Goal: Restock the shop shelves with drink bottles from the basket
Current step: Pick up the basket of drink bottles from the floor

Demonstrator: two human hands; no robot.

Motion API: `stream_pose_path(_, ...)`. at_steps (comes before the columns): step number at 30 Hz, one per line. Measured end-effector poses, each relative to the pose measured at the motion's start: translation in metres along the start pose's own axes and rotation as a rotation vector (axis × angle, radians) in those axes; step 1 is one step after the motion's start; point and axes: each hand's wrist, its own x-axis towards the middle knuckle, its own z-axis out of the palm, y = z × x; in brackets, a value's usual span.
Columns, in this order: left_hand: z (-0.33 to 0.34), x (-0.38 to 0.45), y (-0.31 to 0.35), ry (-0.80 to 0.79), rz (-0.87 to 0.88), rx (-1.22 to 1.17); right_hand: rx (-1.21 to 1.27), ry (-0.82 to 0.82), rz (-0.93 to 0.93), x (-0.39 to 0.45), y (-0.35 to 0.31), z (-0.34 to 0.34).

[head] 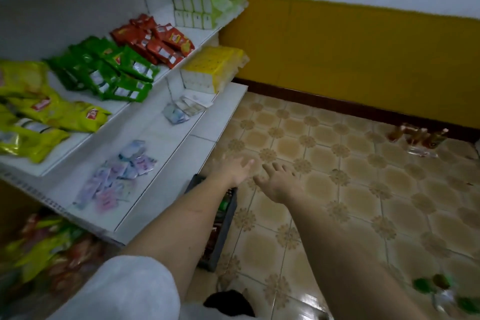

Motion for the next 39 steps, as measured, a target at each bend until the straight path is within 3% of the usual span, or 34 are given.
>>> stream_pose_path(10,0.036,0.098,-0.098,-0.046,-0.265,-0.222,-0.201,-0.204,-0.247,0.142,-0.052,0.028)
stream_pose_path(17,0.082,0.079,-0.161,-0.101,-0.554,-0.434,-0.266,-0.444,-0.458,0.193,-0.100,0.070)
stream_pose_path(24,0.125,0.085,-0.176,-0.121,-0.889,-0.815,-0.326,-0.663,-0.621,0.256,-0.127,0.092)
stream_pose_path(29,0.136,0.131,-0.161,0.037,-1.130,-1.074,-0.322,-0.753,-0.711,0.317,-0.135,0.085)
stream_pose_path(33,0.123,0.188,-0.136,0.079,-1.157,-1.208,-0.375,-0.830,-0.713,0.375,-0.123,0.082)
stream_pose_path(36,0.125,0.214,-0.134,0.208,-1.229,-1.371,-0.457,-0.861,-0.748,0.406,-0.120,0.088)
stream_pose_path(39,0.150,0.228,-0.137,0.269,-1.337,-1.343,-0.476,-0.909,-0.723,0.438,-0.116,0.117)
